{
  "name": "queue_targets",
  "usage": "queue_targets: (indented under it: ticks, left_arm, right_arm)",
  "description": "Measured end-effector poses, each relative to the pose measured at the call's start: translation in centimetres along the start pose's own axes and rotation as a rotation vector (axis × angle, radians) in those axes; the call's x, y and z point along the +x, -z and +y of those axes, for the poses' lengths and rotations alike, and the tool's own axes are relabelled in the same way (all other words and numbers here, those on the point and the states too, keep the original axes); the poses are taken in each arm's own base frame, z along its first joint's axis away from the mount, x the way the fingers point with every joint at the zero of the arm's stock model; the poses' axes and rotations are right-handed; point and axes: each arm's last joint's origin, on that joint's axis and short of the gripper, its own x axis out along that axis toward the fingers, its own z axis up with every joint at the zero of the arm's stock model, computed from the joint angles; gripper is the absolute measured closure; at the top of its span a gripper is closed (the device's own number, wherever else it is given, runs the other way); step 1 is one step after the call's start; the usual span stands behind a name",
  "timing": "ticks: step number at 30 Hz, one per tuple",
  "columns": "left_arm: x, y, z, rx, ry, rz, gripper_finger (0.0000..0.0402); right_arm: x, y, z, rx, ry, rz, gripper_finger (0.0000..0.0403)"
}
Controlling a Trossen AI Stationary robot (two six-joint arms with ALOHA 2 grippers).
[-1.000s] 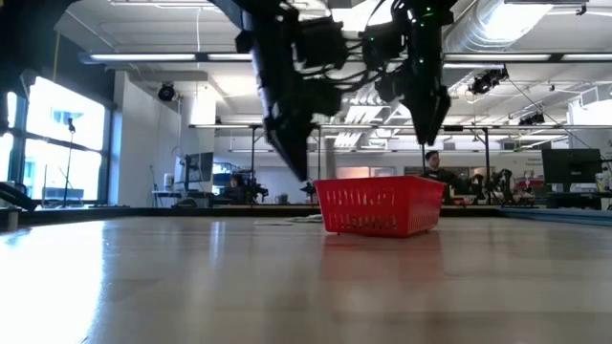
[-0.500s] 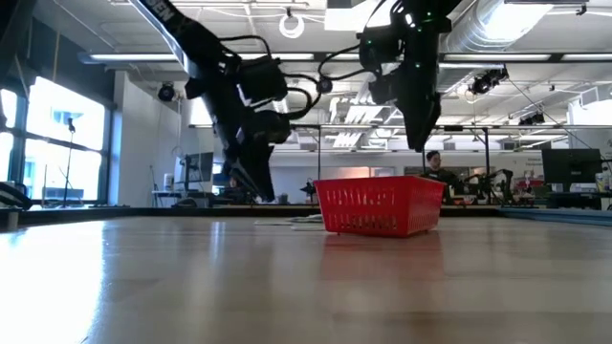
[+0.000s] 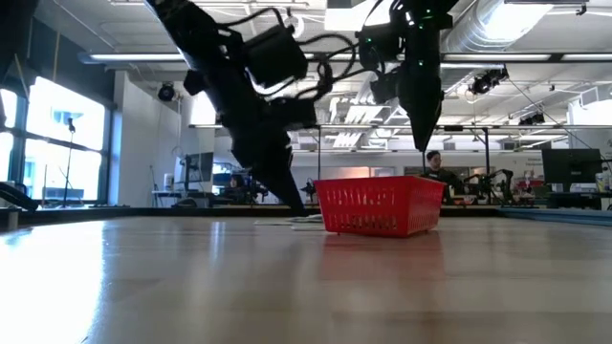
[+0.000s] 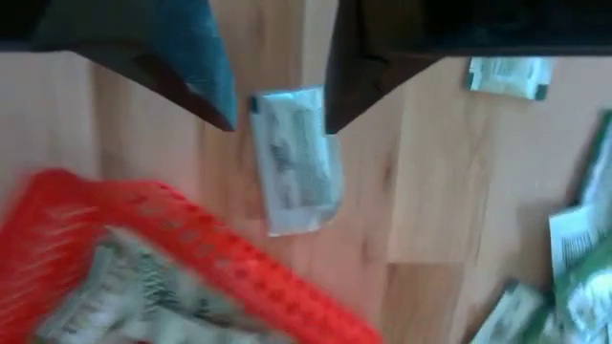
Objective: Pick and place items into bin
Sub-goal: Put the white stevia packet into the bin
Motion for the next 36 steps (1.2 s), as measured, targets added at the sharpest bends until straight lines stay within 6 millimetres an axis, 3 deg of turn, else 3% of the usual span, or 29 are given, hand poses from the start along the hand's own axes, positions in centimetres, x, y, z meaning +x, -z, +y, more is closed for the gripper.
queue_targets:
  ticks: [5, 9, 13, 21, 27, 32, 36]
  left_arm:
    - [1.4, 0.5, -0.1, -0.057, 0.051, 0.018, 0.0154]
    - [2.2, 0.7, -0.3, -0.055, 0.097, 0.024, 0.0144]
    - [2.8, 0.7, -0.3, -0.040, 0.010, 0.019, 0.0190]
    - [2.7, 0.4, 0.6, -0.046, -0.222, 0.010, 0.0371]
    - [0.5, -0.2, 2.1, -0.093, -0.278, 0.077, 0.0351]
    - [-2.8, -3.1, 1.5, -0.062, -0.111, -0.132, 0.0369]
    - [-3.4, -4.8, 0.7, 0.004, 0.023, -0.311, 0.0370]
  right_arm:
    - [0.0, -0.1, 0.0, 0.003, 0.003, -0.005, 0.0073]
    - [0.0, -0.2, 0.0, 0.006, 0.011, -0.018, 0.0073]
    - [0.0, -0.3, -0.1, 0.015, 0.021, -0.026, 0.0073]
    - [0.0, -0.3, -0.2, 0.035, 0.024, -0.025, 0.0073]
    - [0.0, -0.1, -0.2, 0.034, 0.034, -0.006, 0.0073]
    - [0.0, 0.1, -0.2, 0.055, 0.045, 0.015, 0.0073]
    - [0.0, 0.3, -0.2, 0.055, 0.047, 0.034, 0.0073]
